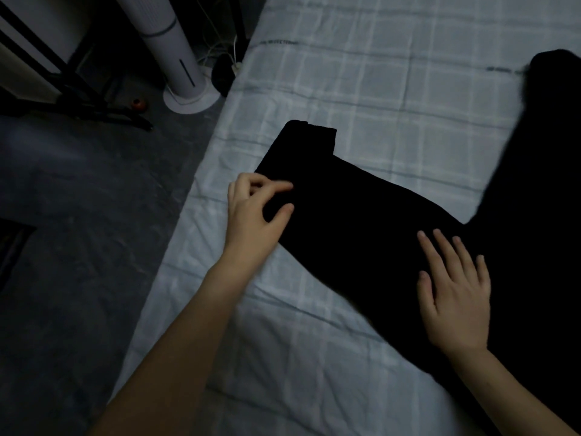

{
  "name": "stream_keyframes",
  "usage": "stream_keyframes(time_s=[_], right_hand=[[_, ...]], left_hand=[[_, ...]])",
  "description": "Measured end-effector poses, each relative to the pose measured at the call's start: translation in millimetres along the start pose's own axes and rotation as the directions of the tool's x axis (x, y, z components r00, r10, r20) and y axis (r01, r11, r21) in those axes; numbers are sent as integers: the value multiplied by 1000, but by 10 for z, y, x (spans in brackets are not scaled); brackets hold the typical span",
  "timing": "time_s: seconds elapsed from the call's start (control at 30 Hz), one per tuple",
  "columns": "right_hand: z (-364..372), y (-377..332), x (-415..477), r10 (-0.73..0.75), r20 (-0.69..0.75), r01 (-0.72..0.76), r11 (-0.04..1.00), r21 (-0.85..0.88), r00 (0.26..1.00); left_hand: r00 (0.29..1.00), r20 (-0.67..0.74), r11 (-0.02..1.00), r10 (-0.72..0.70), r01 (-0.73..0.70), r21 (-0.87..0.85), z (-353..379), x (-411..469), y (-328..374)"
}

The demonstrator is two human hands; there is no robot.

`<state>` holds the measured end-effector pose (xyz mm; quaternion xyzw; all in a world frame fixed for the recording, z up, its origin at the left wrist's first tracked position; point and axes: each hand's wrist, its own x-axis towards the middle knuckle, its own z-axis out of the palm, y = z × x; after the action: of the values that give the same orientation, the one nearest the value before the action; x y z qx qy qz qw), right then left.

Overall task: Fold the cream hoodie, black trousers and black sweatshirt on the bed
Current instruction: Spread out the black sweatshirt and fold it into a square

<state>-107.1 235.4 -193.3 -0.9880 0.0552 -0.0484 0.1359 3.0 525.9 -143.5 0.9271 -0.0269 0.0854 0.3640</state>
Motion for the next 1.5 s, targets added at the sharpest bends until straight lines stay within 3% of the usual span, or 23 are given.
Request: stream_keyframes(time_s=[0.17,0.33,0.5,0.6,0.7,0.73,0.8,0.87,0.9,0.93,0.97,1.03,1.13,1.27,1.5], right_hand=[[5,2,3,-9,-4,9,1000,-1,1000],[24,-8,-1,-9,-3,9,1000,6,1000],[4,-28,14,-7,23,7,1000,5,1000],[-106,-105,35,15,78,-18,999,35,997],[-360,-250,122,-11,42,1,971,240,999],[-462,-333,161,-26,2,24,926,377,1000],[-591,-533,291,3,48,-35,722,691,999],[-641,-737,422,91,263,-278,334,901,961],[-631,-781,477,141,338,-359,163,919,930],[-645,-805,526,195,364,-383,70,921,911],[-662,-800,569,254,336,-365,76,928,907],[-628,-722,597,336,209,-300,247,922,918],[-601,-557,549,307,128,-240,365,900,943],[-704,-248,422,279,82,-199,425,883,957],[-1368,561,164,236,-18,-123,568,814,972]], left_hand=[[982,187,989,-23,-5,151,-29,190,-177],[947,231,930,223,-278,242,104,506,-169],[984,109,990,141,-139,-33,181,513,45],[996,83,971,41,-20,-239,242,322,260],[997,77,945,19,7,-327,322,113,461],[997,71,937,15,11,-348,354,36,538],[997,77,921,22,9,-389,434,-126,697],[993,101,926,63,-20,-377,501,-284,831],[987,118,940,105,-60,-336,515,-347,863],[976,141,956,165,-123,-267,518,-391,863],[958,169,965,230,-202,-166,509,-411,826],[930,215,944,299,-321,78,443,-393,650],[960,214,940,181,-233,249,325,-372,298],[993,101,997,59,-63,37,290,-421,93],[979,60,978,196,-191,-85,444,-665,777]])
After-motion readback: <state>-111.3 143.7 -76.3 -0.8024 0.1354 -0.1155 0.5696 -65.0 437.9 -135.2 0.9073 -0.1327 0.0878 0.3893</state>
